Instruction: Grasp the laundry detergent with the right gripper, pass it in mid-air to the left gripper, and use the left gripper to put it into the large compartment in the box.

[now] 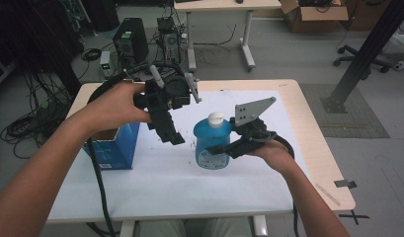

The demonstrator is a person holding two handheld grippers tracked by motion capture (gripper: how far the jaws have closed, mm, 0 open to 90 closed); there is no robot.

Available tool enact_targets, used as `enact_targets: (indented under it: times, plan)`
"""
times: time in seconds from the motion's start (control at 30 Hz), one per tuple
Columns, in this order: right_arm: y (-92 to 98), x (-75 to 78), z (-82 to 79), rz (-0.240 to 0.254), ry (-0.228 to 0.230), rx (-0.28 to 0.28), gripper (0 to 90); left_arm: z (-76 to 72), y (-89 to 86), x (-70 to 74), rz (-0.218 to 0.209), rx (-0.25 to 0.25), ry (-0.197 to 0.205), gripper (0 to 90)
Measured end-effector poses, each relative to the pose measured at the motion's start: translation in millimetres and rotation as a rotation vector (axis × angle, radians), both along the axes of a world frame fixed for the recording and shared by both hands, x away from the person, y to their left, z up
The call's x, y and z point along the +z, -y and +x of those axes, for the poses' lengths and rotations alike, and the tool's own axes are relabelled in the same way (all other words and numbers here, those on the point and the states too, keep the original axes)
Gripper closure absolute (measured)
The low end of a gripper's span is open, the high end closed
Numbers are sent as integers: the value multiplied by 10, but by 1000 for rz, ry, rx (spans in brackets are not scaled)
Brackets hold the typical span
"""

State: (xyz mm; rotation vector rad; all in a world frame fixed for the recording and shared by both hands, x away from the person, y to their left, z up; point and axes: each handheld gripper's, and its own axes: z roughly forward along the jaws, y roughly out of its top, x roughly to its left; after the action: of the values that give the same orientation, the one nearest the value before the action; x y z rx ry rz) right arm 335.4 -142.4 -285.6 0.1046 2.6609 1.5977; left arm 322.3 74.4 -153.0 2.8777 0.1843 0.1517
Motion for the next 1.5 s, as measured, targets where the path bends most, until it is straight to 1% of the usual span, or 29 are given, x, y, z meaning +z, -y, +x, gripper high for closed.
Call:
enact_targets:
  times: [0.03, 0.13, 0.3, 0.53, 0.67, 0.83, 1.03, 1.17, 1.27, 1.5]
  plan:
    - [-38, 7, 4, 1, 4, 9, 437, -3, 0, 1, 1, 1, 1, 50]
    - [-71, 11, 4, 0, 5, 16, 437, -14, 7, 2, 2, -3, 2, 50]
    - [-181, 33, -2, -15, 10, 45, 437, -33, 34, 11, 2, -14, 1, 50]
    - [-251, 42, 5, -20, 16, 56, 437, -51, 44, 22, 9, -23, -1, 50]
    - [-293, 32, 6, -30, 10, 72, 437, -67, 50, 25, 8, -31, 0, 50]
    - [-336, 31, -4, -35, 3, 94, 437, -80, 77, 14, 17, -45, -5, 51]
    - [-401, 60, -18, -27, 8, 117, 438, -99, 135, -14, 17, -67, -10, 51]
    - [-432, 75, -23, -31, 11, 124, 437, -108, 169, -13, 20, -74, -11, 51]
    - [-439, 77, -24, -30, 12, 125, 438, -111, 183, 0, 18, -76, -3, 51]
    - [-448, 82, -24, -38, 15, 125, 437, -95, 210, -17, 16, -68, 0, 51]
